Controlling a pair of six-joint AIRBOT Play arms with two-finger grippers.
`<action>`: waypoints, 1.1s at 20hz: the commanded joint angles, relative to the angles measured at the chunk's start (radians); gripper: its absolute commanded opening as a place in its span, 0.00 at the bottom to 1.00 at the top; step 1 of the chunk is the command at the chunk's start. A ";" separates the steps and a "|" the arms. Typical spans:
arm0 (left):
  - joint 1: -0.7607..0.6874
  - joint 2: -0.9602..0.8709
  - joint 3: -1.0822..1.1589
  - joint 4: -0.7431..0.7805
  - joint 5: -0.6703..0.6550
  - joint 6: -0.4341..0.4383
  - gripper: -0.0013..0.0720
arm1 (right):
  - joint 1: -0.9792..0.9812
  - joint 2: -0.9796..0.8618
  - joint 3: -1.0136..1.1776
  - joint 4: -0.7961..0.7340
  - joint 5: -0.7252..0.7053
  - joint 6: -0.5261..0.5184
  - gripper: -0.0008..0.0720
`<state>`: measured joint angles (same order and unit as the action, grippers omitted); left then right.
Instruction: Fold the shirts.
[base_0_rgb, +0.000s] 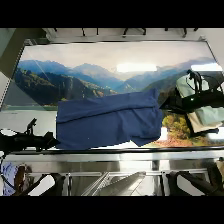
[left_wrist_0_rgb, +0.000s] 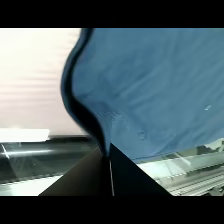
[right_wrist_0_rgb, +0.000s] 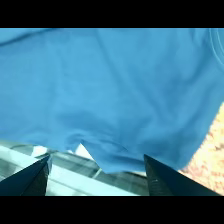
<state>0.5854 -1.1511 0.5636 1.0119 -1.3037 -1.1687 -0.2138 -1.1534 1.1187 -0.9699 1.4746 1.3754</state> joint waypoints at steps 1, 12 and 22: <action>-0.002 0.037 0.103 -0.020 -0.039 -0.080 0.04 | -0.079 0.047 -0.178 -0.013 -0.013 -0.021 0.88; -0.164 0.130 0.117 -0.019 0.045 -0.129 0.04 | -0.081 0.342 -0.852 0.216 -0.352 0.061 0.88; -0.163 0.192 0.117 -0.019 0.073 -0.169 0.04 | 0.312 0.142 -0.863 0.425 -0.708 -0.002 0.57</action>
<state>0.4232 -0.9661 0.6815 0.9928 -1.2423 -1.3258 0.0231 -0.9527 0.2611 -0.6312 0.8577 1.4345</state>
